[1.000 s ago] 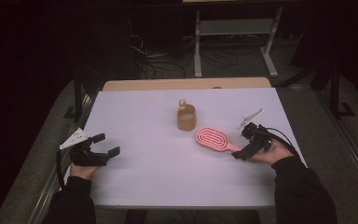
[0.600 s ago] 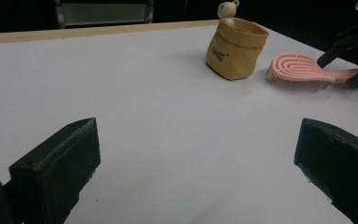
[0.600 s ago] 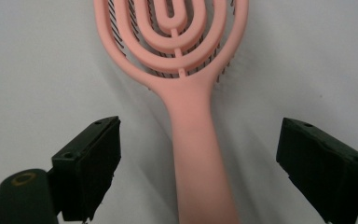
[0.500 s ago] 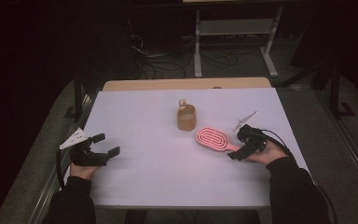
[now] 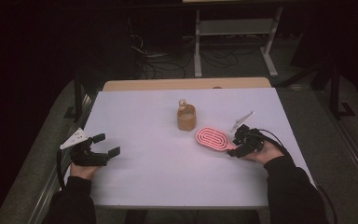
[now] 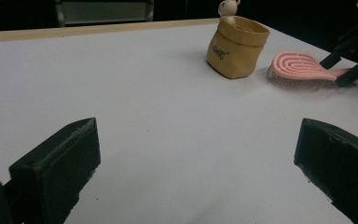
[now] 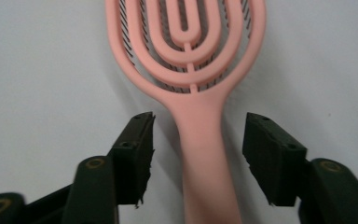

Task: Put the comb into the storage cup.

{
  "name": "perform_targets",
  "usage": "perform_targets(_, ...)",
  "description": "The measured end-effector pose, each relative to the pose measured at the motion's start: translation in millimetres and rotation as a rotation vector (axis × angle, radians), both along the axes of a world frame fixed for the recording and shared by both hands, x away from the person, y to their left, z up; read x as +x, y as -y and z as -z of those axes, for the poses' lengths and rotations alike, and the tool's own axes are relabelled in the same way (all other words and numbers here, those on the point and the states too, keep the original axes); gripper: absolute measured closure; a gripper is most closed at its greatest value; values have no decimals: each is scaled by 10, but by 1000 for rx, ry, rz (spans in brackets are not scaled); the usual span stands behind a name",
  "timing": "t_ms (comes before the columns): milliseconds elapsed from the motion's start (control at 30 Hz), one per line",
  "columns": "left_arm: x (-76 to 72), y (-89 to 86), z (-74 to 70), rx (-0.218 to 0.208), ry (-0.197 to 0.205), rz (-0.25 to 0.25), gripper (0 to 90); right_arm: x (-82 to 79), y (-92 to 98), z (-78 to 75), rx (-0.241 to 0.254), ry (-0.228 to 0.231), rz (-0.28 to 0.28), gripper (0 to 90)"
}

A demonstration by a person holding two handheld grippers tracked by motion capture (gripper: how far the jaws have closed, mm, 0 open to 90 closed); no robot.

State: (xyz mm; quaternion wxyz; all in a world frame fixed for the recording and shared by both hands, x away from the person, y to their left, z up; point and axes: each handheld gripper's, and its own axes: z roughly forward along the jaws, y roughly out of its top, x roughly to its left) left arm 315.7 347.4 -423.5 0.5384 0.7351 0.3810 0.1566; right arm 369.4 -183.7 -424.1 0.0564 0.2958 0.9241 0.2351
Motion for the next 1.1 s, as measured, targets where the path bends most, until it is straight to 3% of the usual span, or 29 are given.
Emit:
perform_targets(300,1,-2,1,0,-1,0,0,39,-78,34,-62,-7,-12,611)
perform_targets(467,1,0,1,0,-1,1,0,30,-92,35,-66,-6,-24,666)
perform_targets(933,6,1,7,4,-2,3,0,13,-82,16,-43,-41,-10,681)
perform_targets(1100,3,3,6,3,-1,3,0,-9,-72,-27,-28,-27,-5,682)
